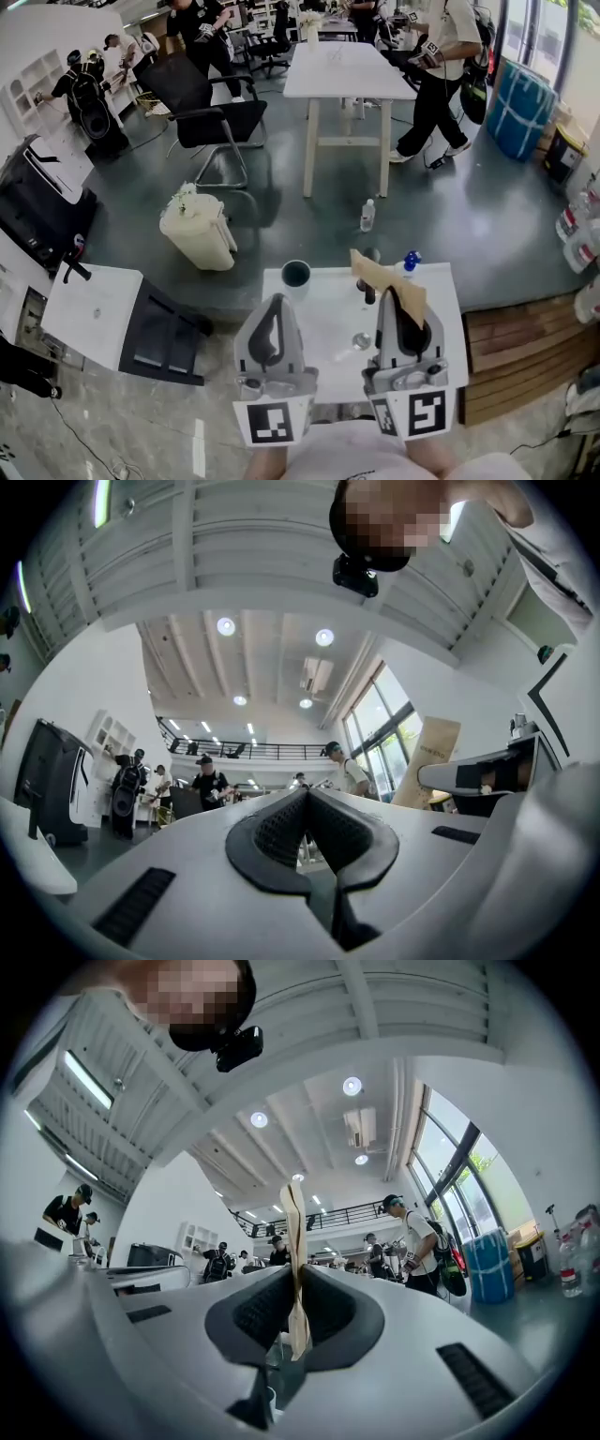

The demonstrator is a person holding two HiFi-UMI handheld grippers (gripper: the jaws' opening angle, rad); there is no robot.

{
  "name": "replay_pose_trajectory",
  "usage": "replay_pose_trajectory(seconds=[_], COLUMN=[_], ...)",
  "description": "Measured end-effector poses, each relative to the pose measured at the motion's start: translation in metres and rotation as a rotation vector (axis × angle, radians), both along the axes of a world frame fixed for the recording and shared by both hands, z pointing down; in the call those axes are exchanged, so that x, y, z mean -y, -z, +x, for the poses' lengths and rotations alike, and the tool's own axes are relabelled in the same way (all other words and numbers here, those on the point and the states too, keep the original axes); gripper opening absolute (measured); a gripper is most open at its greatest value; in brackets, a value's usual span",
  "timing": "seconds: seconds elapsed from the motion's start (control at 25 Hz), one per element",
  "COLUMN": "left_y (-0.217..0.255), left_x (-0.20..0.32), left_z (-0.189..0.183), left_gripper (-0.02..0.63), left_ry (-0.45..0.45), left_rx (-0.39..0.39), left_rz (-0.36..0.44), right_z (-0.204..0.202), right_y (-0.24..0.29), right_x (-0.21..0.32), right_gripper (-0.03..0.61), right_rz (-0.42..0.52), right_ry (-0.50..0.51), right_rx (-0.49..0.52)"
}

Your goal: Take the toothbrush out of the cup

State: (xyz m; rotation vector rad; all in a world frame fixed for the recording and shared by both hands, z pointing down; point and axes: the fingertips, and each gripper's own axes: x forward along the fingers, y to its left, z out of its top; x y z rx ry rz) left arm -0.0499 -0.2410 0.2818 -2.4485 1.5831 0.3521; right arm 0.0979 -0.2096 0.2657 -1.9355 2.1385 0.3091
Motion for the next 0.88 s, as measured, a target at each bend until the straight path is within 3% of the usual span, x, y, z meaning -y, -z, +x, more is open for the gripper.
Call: replay_pose_trajectory(seconds=[0.88], left_y=[0.0077], left_x=[-0.0065], left_z=[-0.0039], left_gripper=[0.015], left_ry=[0.029], left_rx=[0.012], left_rz=[0.018], right_z=[0.0081], right_y=[-0.0039], right_x=[0.0037], right_gripper=[0.028], right_rz=[-0.022], right_ry=[0.010], right_rx=[0.018])
